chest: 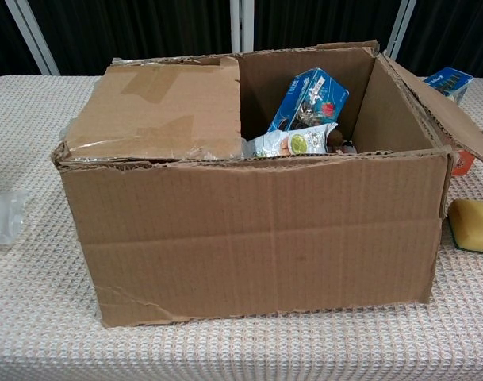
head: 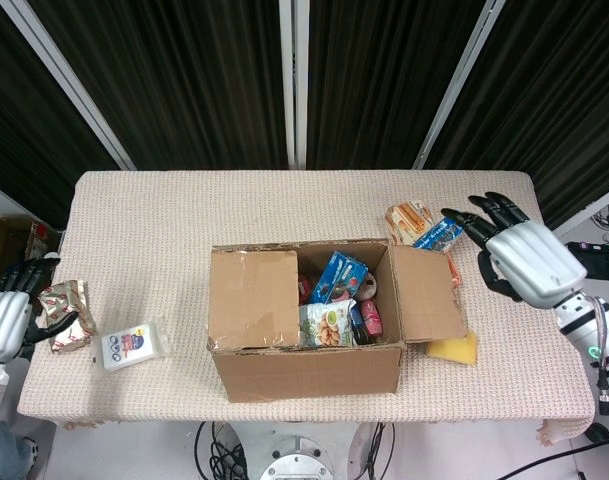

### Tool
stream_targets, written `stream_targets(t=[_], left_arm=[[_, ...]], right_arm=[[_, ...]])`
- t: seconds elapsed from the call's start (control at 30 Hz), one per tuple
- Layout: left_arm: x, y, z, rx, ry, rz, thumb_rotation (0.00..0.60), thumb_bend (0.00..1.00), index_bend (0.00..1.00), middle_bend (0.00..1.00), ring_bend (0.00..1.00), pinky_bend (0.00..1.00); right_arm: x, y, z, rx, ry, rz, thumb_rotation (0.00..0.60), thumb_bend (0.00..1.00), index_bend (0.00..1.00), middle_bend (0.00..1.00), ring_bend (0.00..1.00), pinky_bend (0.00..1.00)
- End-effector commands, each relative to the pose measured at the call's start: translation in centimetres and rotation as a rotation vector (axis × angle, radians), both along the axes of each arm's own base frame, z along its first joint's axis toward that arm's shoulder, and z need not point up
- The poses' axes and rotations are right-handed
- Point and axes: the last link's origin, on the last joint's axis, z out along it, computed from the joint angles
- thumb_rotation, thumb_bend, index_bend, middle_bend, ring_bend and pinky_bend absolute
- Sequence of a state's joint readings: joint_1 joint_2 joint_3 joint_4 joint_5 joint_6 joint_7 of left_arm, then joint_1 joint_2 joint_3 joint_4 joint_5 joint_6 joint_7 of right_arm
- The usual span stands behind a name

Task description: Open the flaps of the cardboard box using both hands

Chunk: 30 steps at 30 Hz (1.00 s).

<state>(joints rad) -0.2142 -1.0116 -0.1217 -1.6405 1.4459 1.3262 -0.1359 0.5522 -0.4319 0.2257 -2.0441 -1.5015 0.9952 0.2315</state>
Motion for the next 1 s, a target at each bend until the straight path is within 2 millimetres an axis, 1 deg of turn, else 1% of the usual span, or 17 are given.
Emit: stream_targets(t=[0.03, 0.13, 0.17, 0.2, 0.23, 0.37, 0.43, 0.5, 0.63, 0.77, 0.87, 1.0], left_arm=[[5.2, 3.3, 0.7, -0.042, 0.048, -0.17, 0.0, 0.0, 0.11, 0.12, 0.07, 0.16], [9.5, 5.3, 0.4, -0.084, 0.056, -0.295, 0.0, 0.0, 0.11, 0.12, 0.07, 0.16], [11.3, 5.9, -0.1, -0.116, 0.06, -0.345, 0.0, 0.0, 0.11, 0.12, 0.07, 0.16], [12.6, 6.2, -0.6, -0.145, 0.067, -0.385, 0.0, 0.0, 0.11, 0.12, 0.07, 0.16], [14.2, 6.6, -1.3, -0.18, 0.079, -0.436, 0.0, 0.0, 0.11, 0.12, 0.07, 0.16], [19.4, 7.2, -4.2, -0.283, 0.086, -0.621, 0.0, 0.0, 0.11, 0.12, 0.07, 0.16], [21.3, 7.4, -5.5, -0.321, 0.07, -0.693, 0.0, 0.0, 0.12, 0.13, 0.07, 0.16], [23.3, 7.7, -7.2, -0.394, 0.046, -0.755, 0.0, 0.0, 0.13, 0.14, 0.08, 0.16], [25.9, 8.1, -9.5, -0.522, 0.026, -0.806, 0.0, 0.0, 0.13, 0.14, 0.08, 0.16], [28.1, 8.3, -11.9, -0.598, 0.092, -0.899, 0.0, 0.0, 0.15, 0.14, 0.08, 0.16], [28.9, 8.5, -13.3, -0.641, 0.13, -0.932, 0.005, 0.0, 0.17, 0.16, 0.08, 0.16], [29.1, 9.1, -14.8, -0.692, 0.166, -0.933, 0.012, 0.0, 0.2, 0.18, 0.08, 0.16]], right_arm=[[-2.0, 1.4, 1.1, -0.063, -0.127, 0.002, 0.6, 0.76, 0.0, 0.04, 0.0, 0.0], [-2.7, 1.6, 1.4, -0.065, -0.155, -0.013, 0.6, 0.76, 0.0, 0.03, 0.0, 0.0], [-3.0, 1.8, 1.5, -0.065, -0.168, -0.019, 0.6, 0.76, 0.0, 0.02, 0.0, 0.0], [-3.2, 1.9, 1.6, -0.066, -0.178, -0.022, 0.6, 0.76, 0.0, 0.02, 0.0, 0.0], [-3.4, 2.0, 1.7, -0.069, -0.188, -0.025, 0.6, 0.76, 0.0, 0.02, 0.0, 0.0], [-4.2, 2.5, 2.1, -0.083, -0.218, -0.044, 0.6, 0.75, 0.0, 0.02, 0.0, 0.0], [-4.6, 2.7, 2.3, -0.087, -0.236, -0.057, 0.6, 0.76, 0.0, 0.01, 0.0, 0.0], [-5.0, 3.0, 2.6, -0.092, -0.254, -0.073, 0.6, 0.76, 0.0, 0.01, 0.0, 0.0], [-5.7, 3.5, 3.3, -0.104, -0.277, -0.09, 0.6, 0.76, 0.0, 0.0, 0.0, 0.0], [-6.3, 3.7, 3.7, -0.112, -0.302, -0.108, 0.6, 0.76, 0.0, 0.0, 0.0, 0.0], [-6.8, 3.8, 3.7, -0.108, -0.322, -0.121, 0.6, 0.76, 0.0, 0.0, 0.0, 0.0], [-7.4, 3.8, 3.8, -0.106, -0.34, -0.131, 0.6, 0.76, 0.0, 0.0, 0.0, 0.0]])
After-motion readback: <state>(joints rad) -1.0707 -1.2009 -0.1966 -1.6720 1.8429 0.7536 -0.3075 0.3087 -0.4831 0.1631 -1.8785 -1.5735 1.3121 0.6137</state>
